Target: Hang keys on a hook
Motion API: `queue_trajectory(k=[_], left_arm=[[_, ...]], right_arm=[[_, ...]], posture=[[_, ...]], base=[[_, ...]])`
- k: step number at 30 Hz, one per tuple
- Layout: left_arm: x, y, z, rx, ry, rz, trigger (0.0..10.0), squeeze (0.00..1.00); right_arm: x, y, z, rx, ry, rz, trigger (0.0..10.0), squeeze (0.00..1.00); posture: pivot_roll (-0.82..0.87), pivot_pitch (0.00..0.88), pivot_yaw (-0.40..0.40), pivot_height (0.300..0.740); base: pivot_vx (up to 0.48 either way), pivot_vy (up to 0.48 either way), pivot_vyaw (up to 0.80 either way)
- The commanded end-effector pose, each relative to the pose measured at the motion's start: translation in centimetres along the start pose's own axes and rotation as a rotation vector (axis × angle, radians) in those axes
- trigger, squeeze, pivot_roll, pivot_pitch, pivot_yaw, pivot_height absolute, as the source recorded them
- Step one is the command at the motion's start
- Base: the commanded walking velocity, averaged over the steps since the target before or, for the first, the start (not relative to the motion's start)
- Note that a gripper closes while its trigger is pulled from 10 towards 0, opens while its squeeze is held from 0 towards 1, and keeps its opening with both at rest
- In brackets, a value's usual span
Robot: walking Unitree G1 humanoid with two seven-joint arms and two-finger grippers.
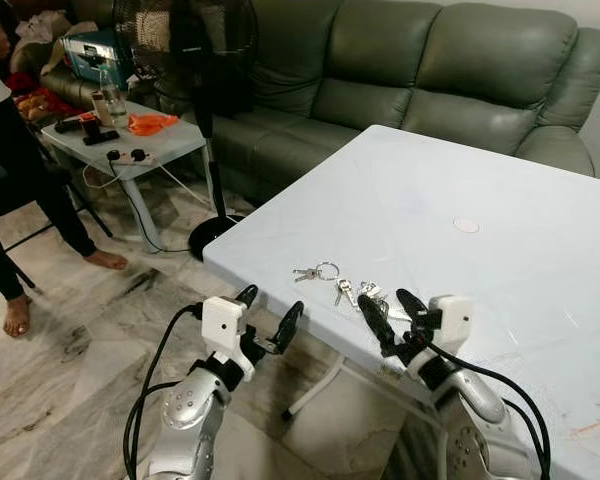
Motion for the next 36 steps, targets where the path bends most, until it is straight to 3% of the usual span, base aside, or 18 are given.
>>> queue_trajectory(k=[1,9,11,15,19,26,36], left_arm=[[0.3,-0.4,-0.1,0.018,0.004,-0.004,10.0,0.0],[0.5,-0.9,-0.2,0.044,-0.001,-0.022,10.0,0.0],[0.7,-1.0,-0.1,0.047,0.004,-0.019,10.0,0.0],[0.9,-0.8,-0.1,0.032,0.009,-0.027,10.0,0.0],[0.7,-0.5,-0.4,0.025,-0.006,-0.006,10.0,0.0],[0.8,-0.2,-0.3,0.006,-0.007,-0.006,10.0,0.0],[0.9,-0.1,-0.2,0.002,-0.005,-0.015,10.0,0.0]], right_arm=[[0.0,0.0,0.3,-0.029,-0.022,-0.023,10.0,0.0],[-0.4,0.3,0.6,-0.138,-0.073,-0.097,10.0,0.0],[-1.1,0.4,0.6,-0.191,-0.131,-0.136,10.0,0.0],[-1.4,0.4,0.5,-0.221,-0.155,-0.13,10.0,0.0],[-1.4,0.2,0.6,-0.221,-0.148,-0.134,10.0,0.0],[-0.8,-0.7,0.8,-0.144,-0.118,-0.038,10.0,0.0],[-0.1,-1.3,1.1,-0.155,-0.1,-0.075,10.0,0.0]], posture=[[0.01,0.011,-0.014,0.74],[0.01,0.013,-0.017,0.74],[0.01,0.017,-0.022,0.74],[0.01,0.017,-0.022,0.74],[0.01,0.017,-0.019,0.74],[0.01,0.015,-0.017,0.74],[0.01,0.004,-0.019,0.74]], base=[[0.0,0.0,0.0],[0.0,0.0,0.0],[0.0,0.0,0.0],[0.0,0.0,0.0],[0.0,0.0,0.0],[0.0,0.0,0.0],[0.0,0.0,0.0]])
Point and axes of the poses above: a point about 5 cm out from each wrist's last joint towards the gripper, its own z axis pointing out of the wrist towards the gripper, its own x axis along the axis of the wrist's last joint, y = z × x, the point moved 1 cm from there along z, pointing out of the wrist towards the gripper, and after that the axes turned 3 degrees about z, right-handed, at the moved point
